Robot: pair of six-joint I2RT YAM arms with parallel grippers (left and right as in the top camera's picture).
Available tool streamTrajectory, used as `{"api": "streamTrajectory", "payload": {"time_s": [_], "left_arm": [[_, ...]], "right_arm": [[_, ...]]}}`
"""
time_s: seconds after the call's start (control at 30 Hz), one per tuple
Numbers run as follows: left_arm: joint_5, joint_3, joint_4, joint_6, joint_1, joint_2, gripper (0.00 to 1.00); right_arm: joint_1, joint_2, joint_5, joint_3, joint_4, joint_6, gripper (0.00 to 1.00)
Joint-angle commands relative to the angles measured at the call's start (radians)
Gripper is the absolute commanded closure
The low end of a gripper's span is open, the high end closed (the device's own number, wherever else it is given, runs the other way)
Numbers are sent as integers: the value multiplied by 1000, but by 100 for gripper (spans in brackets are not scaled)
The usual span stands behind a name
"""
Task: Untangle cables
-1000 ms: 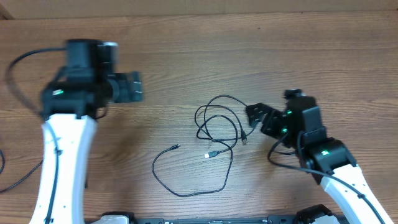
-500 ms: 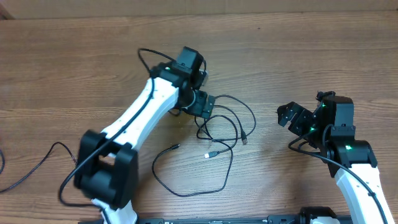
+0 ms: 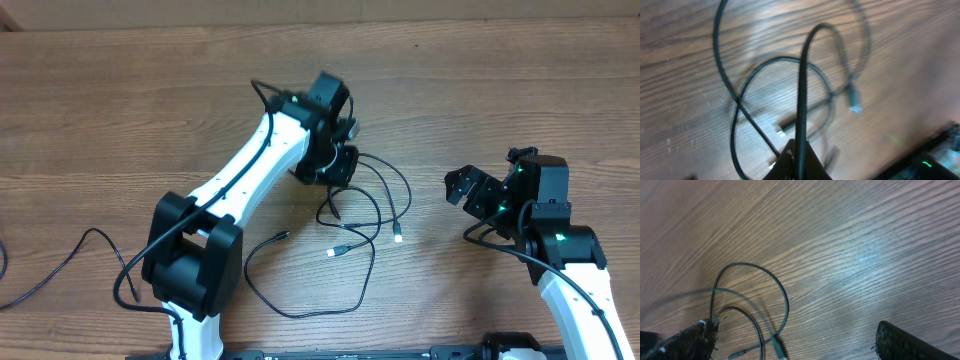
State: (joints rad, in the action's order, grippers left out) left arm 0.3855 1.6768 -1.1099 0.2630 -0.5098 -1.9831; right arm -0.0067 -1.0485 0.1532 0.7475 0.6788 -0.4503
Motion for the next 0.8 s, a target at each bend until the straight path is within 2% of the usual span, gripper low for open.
{"api": "streamTrajectory", "payload": {"time_s": [0.0, 0.17, 0.27, 0.3, 0.43, 0.67, 0.77], "left_arm": [[53, 236, -29, 3, 6, 131, 96], [7, 496, -12, 3, 6, 253, 96], [-127, 585, 11, 3, 6, 300, 96], [-213, 617, 27, 3, 6, 323, 96], [-421, 662, 81, 3, 6, 391, 96], [-587, 666, 241, 2, 8, 452, 96], [-726, 669, 282, -21, 8, 458, 96]], "right_arm": [[-6, 4, 9, 0, 13, 11, 0], [-6, 4, 8, 0, 19, 11, 0], [-6, 4, 9, 0, 19, 11, 0], [-6, 4, 9, 0, 19, 11, 0], [-6, 4, 9, 0, 19, 11, 0], [-6, 4, 9, 0, 19, 11, 0], [-6, 4, 9, 0, 19, 11, 0]]}}
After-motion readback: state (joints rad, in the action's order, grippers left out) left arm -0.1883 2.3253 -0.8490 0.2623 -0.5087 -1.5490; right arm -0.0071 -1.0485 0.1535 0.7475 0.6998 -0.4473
